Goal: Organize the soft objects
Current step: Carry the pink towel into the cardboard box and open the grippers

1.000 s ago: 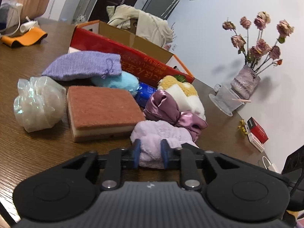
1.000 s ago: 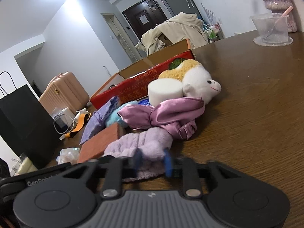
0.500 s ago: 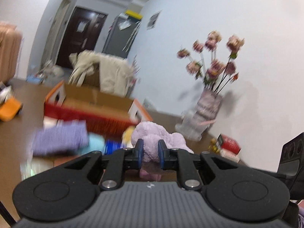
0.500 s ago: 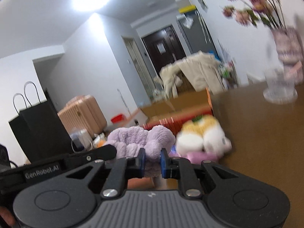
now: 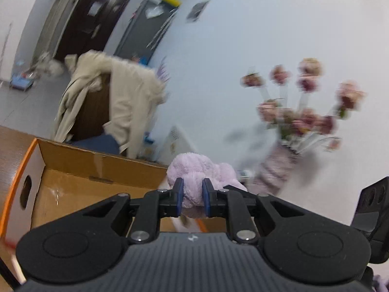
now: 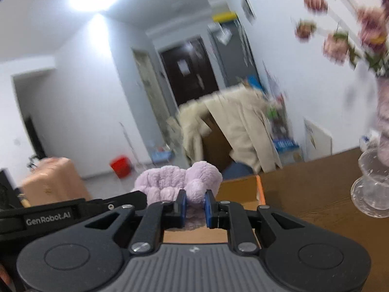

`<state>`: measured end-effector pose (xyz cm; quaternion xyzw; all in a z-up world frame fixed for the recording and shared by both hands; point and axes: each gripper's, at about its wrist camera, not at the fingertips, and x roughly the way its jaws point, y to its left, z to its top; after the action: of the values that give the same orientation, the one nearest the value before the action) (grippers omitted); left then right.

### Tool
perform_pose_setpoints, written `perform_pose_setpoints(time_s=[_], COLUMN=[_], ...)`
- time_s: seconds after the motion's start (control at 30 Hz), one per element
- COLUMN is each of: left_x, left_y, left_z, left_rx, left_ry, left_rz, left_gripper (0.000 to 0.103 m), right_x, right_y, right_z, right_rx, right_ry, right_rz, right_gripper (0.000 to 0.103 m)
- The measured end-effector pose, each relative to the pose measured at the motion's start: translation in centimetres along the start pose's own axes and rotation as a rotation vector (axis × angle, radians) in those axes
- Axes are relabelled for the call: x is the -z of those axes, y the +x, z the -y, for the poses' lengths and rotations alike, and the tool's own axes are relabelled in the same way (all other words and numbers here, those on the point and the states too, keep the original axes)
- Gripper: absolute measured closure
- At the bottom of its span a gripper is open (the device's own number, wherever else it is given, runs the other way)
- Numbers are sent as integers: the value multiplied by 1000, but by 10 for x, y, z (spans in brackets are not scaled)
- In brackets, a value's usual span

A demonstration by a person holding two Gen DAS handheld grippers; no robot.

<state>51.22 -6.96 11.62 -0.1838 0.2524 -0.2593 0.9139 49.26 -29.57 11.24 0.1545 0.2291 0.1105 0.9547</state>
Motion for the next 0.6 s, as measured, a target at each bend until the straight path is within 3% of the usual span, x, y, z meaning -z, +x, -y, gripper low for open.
perform_pose_setpoints(time_s=[0.17, 0.33, 0.4, 0.47, 0.57, 0.6], left_x=[-15, -5, 1, 1, -6, -10], left_y=[89, 144, 146, 140, 125, 118], left_z=[-47, -80, -82, -82, -77, -74], left_rx=[-72, -164, -190, -230, -256, -258], left_ry=[-65, -95, -73, -51, -29, -28], left_rz=[-112, -217, -220, -209, -179, -169], left_gripper=[86, 85, 78, 65, 65, 65], right_x=[-12, 8, 15, 16, 12, 9], right_y=[105, 179, 192, 189, 174, 169], right_z=[18, 31, 34, 34, 27, 23], right_rx=[95, 240, 256, 256, 230, 237], right_ry=[-38, -126, -122, -107, -109, -123], right_rz=[-136, -244, -285, -277, -230, -221], right_gripper=[89, 88, 79, 78, 64, 64])
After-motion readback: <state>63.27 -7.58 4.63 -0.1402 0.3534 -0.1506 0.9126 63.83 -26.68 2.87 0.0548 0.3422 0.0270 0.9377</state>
